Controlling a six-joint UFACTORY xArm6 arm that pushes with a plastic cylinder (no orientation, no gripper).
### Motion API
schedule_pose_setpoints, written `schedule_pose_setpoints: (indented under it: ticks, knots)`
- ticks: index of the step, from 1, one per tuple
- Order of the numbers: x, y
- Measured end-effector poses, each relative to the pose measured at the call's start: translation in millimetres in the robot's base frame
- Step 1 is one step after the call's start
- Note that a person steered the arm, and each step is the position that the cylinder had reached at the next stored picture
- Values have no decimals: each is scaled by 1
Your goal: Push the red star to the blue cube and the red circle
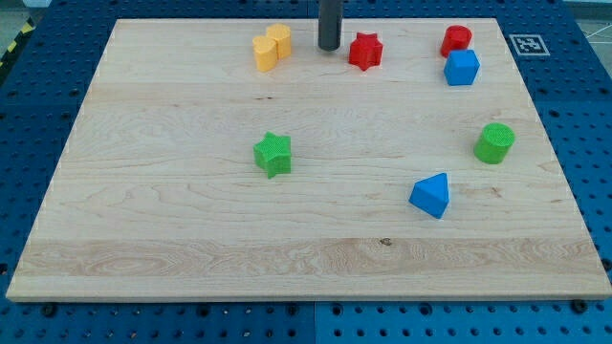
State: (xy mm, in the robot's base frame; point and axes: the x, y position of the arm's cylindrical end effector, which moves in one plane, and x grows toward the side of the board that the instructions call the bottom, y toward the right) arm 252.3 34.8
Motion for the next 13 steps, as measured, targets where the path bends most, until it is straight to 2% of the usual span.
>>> schedule_pose_setpoints:
  ticks: [1,3,4,7,8,9,12,13]
  knots:
    - [-2,33]
    - [1,41]
    - [43,34]
    - [55,37]
    - [59,71]
    - [56,91]
    - [6,121]
    - [17,122]
